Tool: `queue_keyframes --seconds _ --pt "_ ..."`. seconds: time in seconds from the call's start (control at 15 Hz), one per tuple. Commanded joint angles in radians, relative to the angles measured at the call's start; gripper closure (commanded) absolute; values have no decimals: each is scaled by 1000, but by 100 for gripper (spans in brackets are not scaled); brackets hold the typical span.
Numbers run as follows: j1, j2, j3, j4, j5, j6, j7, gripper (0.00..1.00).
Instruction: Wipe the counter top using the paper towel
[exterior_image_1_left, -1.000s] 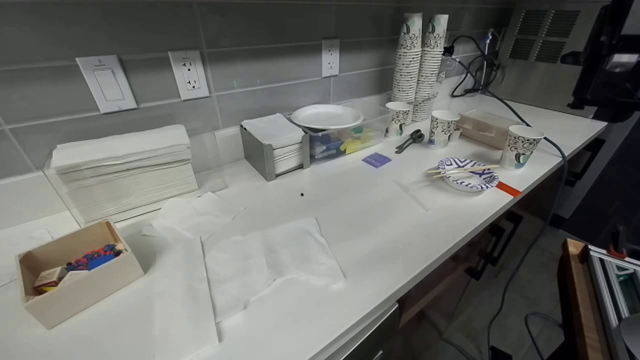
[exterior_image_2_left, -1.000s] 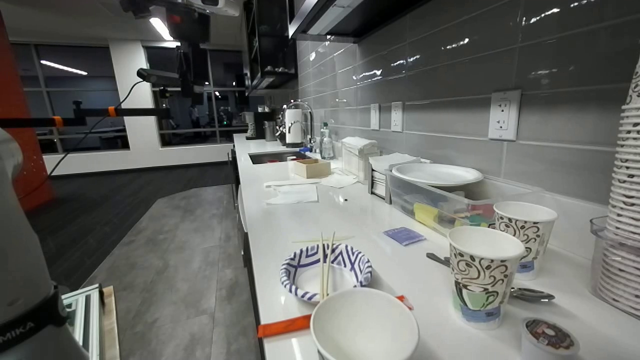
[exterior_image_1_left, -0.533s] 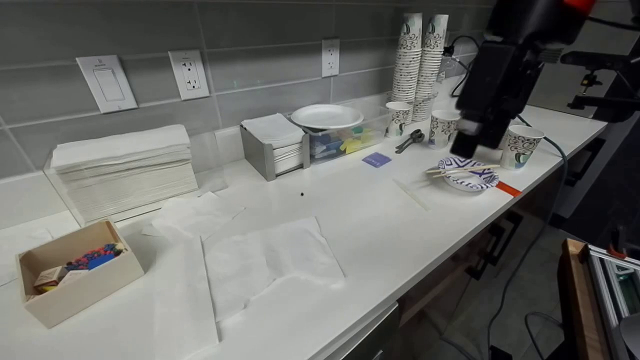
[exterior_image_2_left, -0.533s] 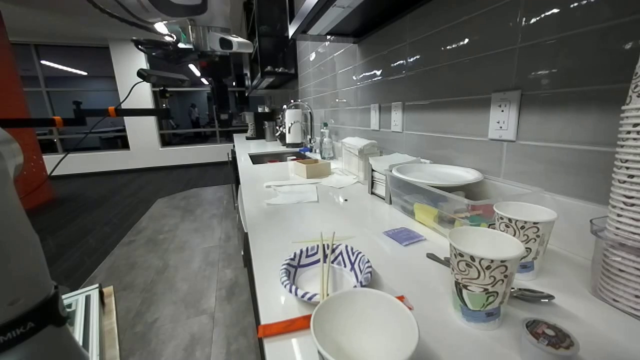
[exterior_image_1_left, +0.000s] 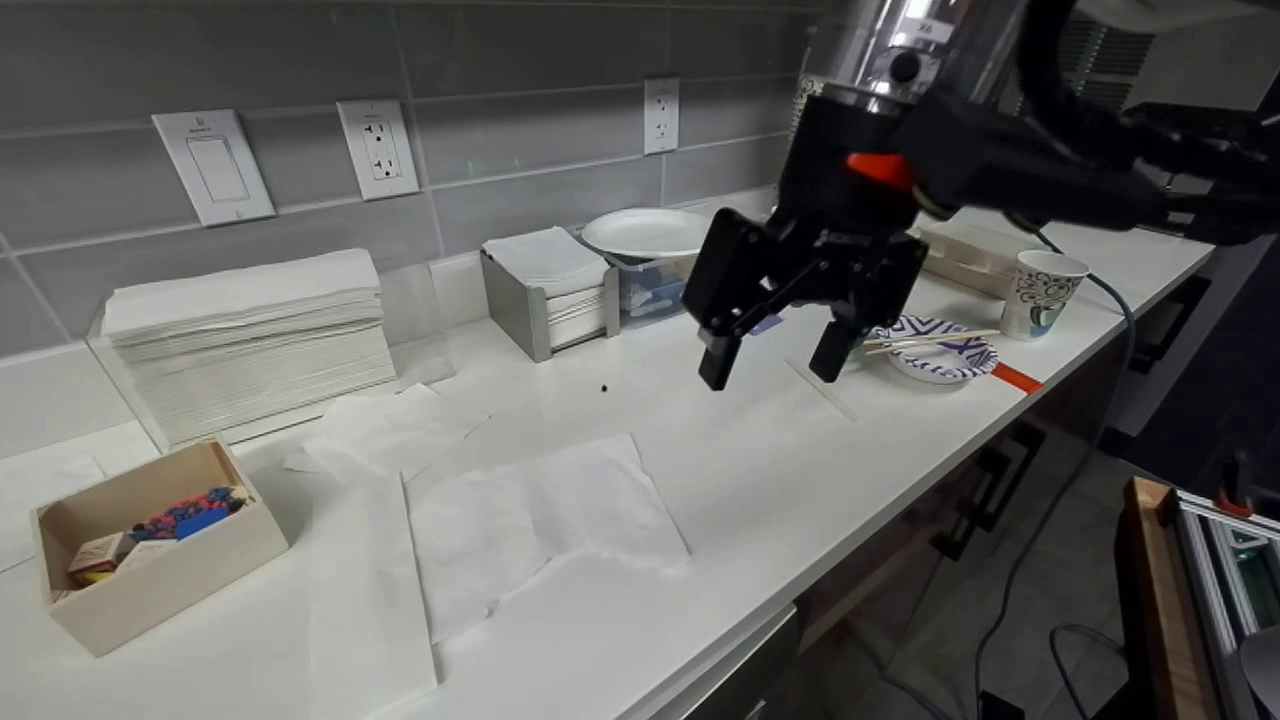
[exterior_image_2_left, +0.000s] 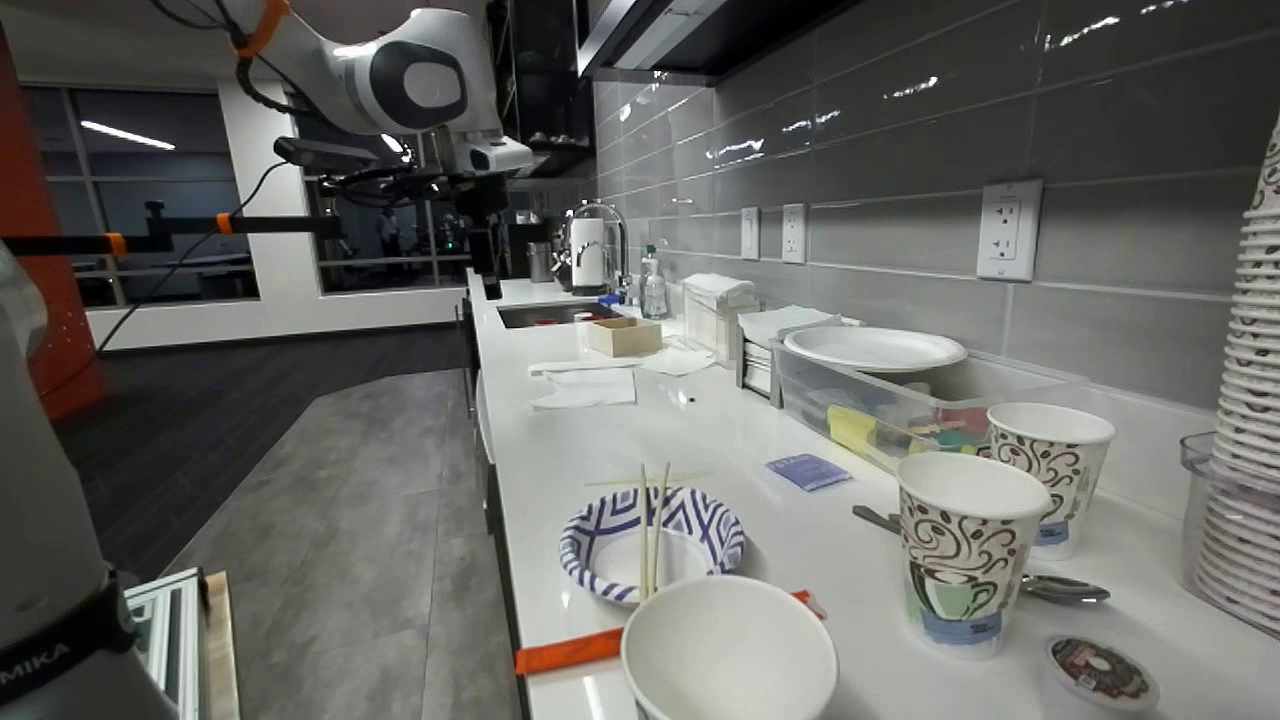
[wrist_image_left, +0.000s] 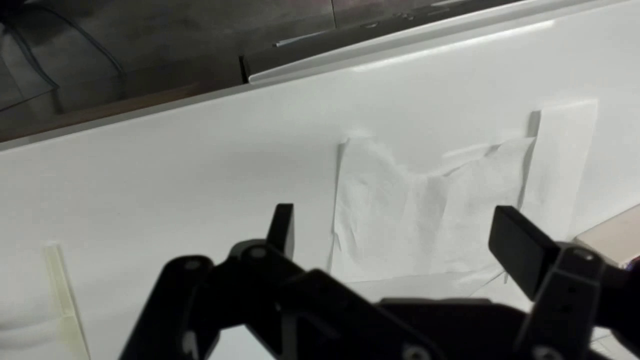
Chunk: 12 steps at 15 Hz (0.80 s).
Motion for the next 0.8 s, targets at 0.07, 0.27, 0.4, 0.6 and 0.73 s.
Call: queue_keyframes --seconds 0.07,0.27,0.4,0.6,0.73 --pt "47 184 -12 121 -166 12 91 0" --pt "74 153 -43 85 -152 37 96 0" --pt "78 177 -47 104 -153 37 91 0" --pt "79 180 -48 108 -154 36 90 0" --pt "80 180 -48 108 -154 36 90 0"
